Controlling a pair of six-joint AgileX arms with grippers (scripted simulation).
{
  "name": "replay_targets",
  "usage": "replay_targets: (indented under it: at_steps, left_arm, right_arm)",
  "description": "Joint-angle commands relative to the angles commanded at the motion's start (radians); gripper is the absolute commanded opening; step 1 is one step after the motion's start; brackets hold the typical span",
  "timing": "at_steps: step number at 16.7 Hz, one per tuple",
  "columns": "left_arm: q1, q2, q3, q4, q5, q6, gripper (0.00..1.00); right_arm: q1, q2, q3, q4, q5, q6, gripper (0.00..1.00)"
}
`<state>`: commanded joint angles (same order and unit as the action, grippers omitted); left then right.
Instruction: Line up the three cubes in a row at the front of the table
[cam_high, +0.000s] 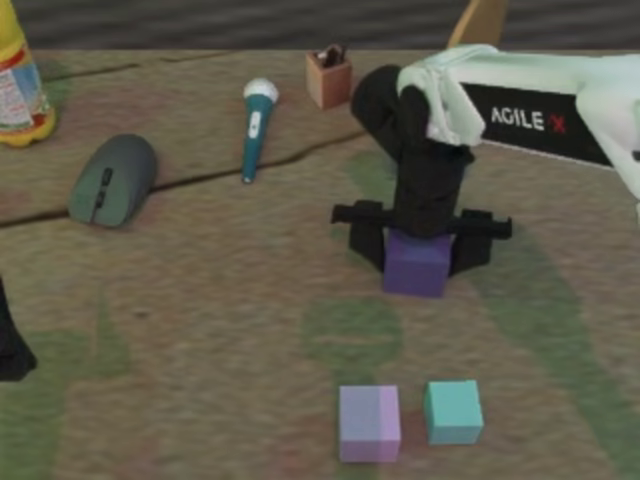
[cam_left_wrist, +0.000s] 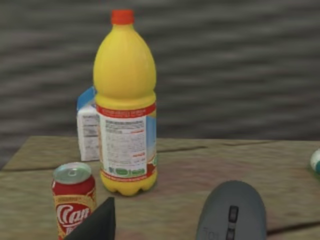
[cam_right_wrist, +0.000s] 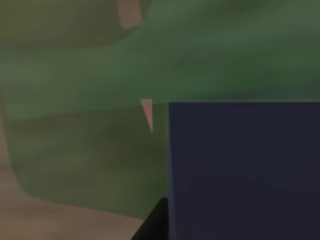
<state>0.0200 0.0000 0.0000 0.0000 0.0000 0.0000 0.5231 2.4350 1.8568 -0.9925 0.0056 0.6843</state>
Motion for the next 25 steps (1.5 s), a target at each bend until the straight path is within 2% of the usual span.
replay_targets:
  at_steps: [3, 4, 13, 21, 25]
  left_arm:
    - [0.000, 0.000, 0.000, 0.000, 0.000, 0.000, 1.00]
    - [0.000, 0.000, 0.000, 0.000, 0.000, 0.000, 1.00]
    - [0.000, 0.000, 0.000, 0.000, 0.000, 0.000, 1.00]
    - [0.000, 0.000, 0.000, 0.000, 0.000, 0.000, 1.00]
    - [0.000, 0.000, 0.000, 0.000, 0.000, 0.000, 1.00]
  right_arm:
    - [0.000, 0.000, 0.000, 0.000, 0.000, 0.000, 0.02]
    - [0.000, 0.000, 0.000, 0.000, 0.000, 0.000, 0.00]
    - [0.001, -0.011, 0.002, -0.009, 0.004, -0.002, 0.00]
    - [0.009, -0.073, 0.149, -0.219, 0.003, -0.003, 0.00]
    - [0.009, -0.079, 0.161, -0.235, 0.003, -0.003, 0.00]
